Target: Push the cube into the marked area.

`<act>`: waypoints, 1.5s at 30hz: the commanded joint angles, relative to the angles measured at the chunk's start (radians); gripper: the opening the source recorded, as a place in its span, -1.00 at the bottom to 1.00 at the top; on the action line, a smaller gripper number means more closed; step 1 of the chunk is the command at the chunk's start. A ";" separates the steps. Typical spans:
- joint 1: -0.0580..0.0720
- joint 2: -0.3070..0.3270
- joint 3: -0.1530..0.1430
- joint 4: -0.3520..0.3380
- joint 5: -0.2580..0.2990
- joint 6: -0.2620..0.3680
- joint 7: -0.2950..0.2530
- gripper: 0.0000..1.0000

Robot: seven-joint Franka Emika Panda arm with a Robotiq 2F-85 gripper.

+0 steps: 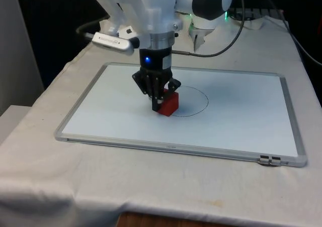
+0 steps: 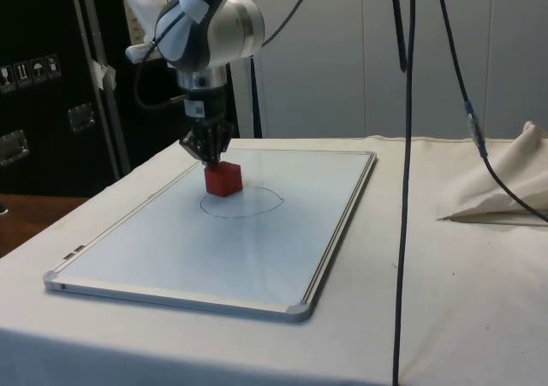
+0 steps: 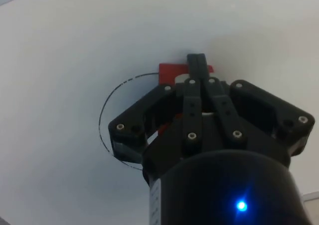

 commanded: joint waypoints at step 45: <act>0.009 -0.160 -0.030 -0.154 -0.010 -0.167 0.116 -0.99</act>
